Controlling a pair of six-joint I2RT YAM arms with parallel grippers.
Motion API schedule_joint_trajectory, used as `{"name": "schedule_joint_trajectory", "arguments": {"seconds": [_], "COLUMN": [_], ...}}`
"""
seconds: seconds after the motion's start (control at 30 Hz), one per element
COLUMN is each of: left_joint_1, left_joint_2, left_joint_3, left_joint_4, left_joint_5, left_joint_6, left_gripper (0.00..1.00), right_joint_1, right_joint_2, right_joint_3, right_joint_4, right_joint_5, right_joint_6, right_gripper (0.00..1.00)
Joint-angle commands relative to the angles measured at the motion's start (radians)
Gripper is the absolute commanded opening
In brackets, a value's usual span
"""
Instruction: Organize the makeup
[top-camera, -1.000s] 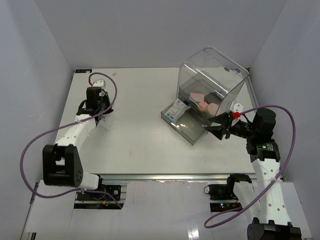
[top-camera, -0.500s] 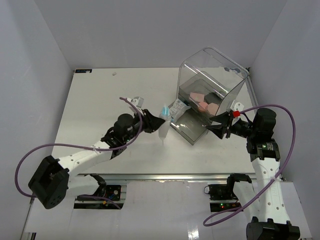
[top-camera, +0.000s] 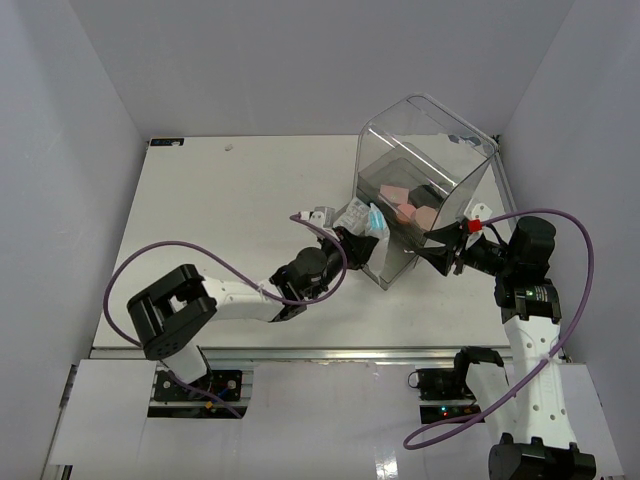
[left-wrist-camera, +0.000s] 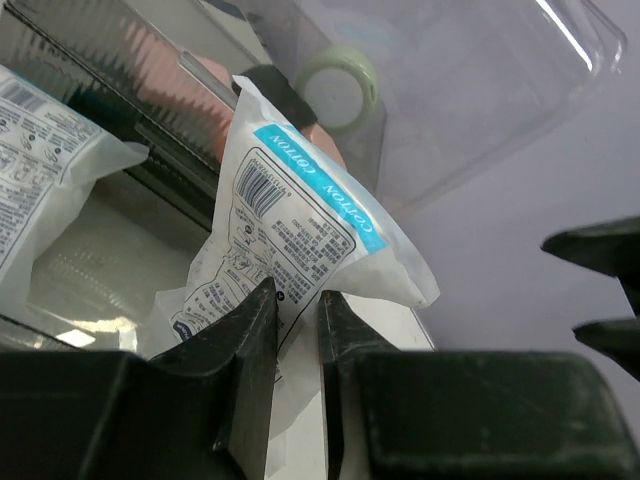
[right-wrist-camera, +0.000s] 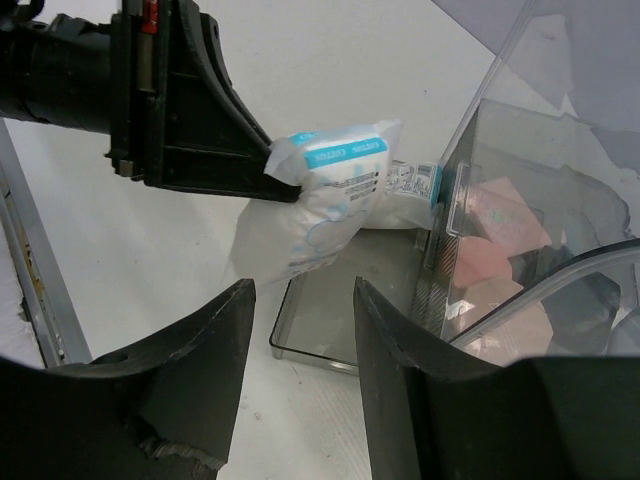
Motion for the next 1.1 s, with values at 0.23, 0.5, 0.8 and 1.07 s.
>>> {"name": "schedule_joint_trajectory", "arguments": {"seconds": [0.23, 0.5, 0.8, 1.07], "left_joint_1": [-0.054, -0.110, -0.126, -0.125], "left_joint_2": [0.181, 0.264, 0.267, 0.346], "left_joint_3": [0.202, 0.300, 0.435, 0.583], "left_joint_4": [0.079, -0.069, -0.477, -0.709], "left_joint_5": [-0.317, -0.431, -0.499, -0.488], "left_joint_6": [0.105, 0.227, 0.192, 0.161], "left_gripper": [0.00, 0.00, 0.00, 0.00], "right_joint_1": [-0.017, -0.024, -0.031, -0.037], "right_joint_2": [-0.007, -0.013, -0.018, -0.023], "right_joint_3": [-0.003, -0.008, -0.013, -0.012], "right_joint_4": [0.010, 0.010, 0.010, 0.009], "right_joint_5": [-0.008, -0.011, -0.018, -0.024], "right_joint_6": [-0.004, -0.006, -0.008, -0.005], "right_gripper": [0.51, 0.51, 0.51, 0.51]}}
